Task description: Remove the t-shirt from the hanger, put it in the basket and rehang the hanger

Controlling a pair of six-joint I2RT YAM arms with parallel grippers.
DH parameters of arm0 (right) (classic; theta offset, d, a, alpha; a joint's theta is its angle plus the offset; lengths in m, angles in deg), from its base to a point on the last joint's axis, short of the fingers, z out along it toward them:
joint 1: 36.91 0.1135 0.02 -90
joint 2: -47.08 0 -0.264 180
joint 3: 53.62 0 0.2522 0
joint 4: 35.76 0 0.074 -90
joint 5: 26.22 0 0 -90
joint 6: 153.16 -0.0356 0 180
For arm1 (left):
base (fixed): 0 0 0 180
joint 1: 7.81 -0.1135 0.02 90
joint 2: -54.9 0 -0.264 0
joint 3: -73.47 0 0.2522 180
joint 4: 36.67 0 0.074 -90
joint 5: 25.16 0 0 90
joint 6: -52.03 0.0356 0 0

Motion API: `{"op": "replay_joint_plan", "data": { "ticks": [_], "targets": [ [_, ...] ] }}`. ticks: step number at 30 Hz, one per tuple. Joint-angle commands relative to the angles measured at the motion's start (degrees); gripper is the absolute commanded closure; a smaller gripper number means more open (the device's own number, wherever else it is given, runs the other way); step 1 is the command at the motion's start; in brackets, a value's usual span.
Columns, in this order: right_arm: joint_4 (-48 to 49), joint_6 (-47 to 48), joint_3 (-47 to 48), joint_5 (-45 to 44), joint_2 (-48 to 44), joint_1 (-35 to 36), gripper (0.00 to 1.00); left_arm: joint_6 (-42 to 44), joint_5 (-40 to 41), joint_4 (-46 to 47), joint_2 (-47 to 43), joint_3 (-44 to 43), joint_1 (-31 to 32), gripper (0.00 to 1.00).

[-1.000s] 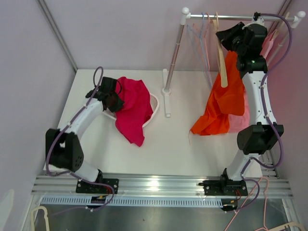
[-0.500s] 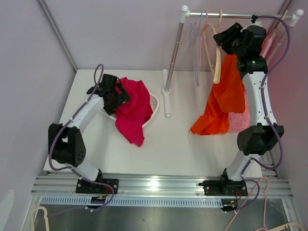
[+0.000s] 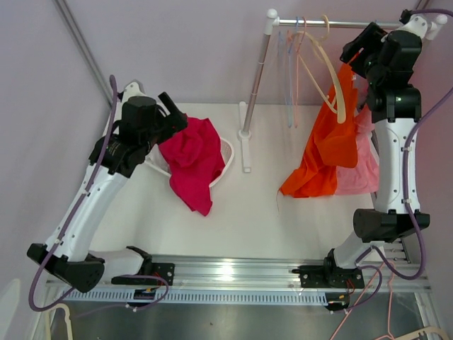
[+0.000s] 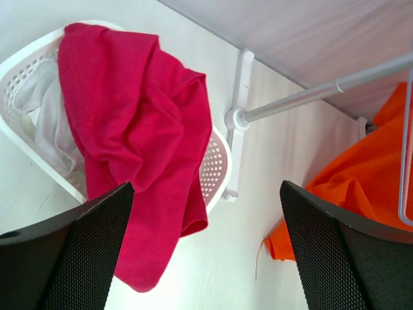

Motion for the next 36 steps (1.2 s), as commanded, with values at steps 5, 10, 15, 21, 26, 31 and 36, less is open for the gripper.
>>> {"op": "replay_joint_plan", "data": {
  "ticks": [5,10,15,21,26,31,36],
  "targets": [
    [-3.41,7.37,5.85,-8.77,2.97,-0.10,0.32,8.42,3.01,6.55,-0.62,0.97,8.89,0.01],
    [-4.03,8.17,11.03,-10.52,9.12,-0.10,0.32,13.01,6.53,11.30,0.08,0.45,15.75,0.00],
    [-0.34,8.78,13.06,-12.01,12.81,-1.85,0.32,15.99,7.32,11.83,2.89,-2.28,18.66,0.01],
    [3.45,9.58,15.34,-13.69,16.94,-2.99,0.33,18.11,5.13,16.66,2.98,-0.08,20.15,0.01],
    [5.38,10.36,15.17,-13.78,19.23,-3.61,0.66,18.20,3.89,17.29,4.21,0.01,20.59,0.01],
    [6.17,10.02,14.82,-13.34,19.94,-4.84,1.00,19.25,4.06,18.43,4.04,0.88,21.91,0.00],
    [5.82,6.15,14.82,-8.07,19.76,-7.56,1.00,19.87,5.56,18.52,3.95,1.50,23.32,0.00]
  ]
}}
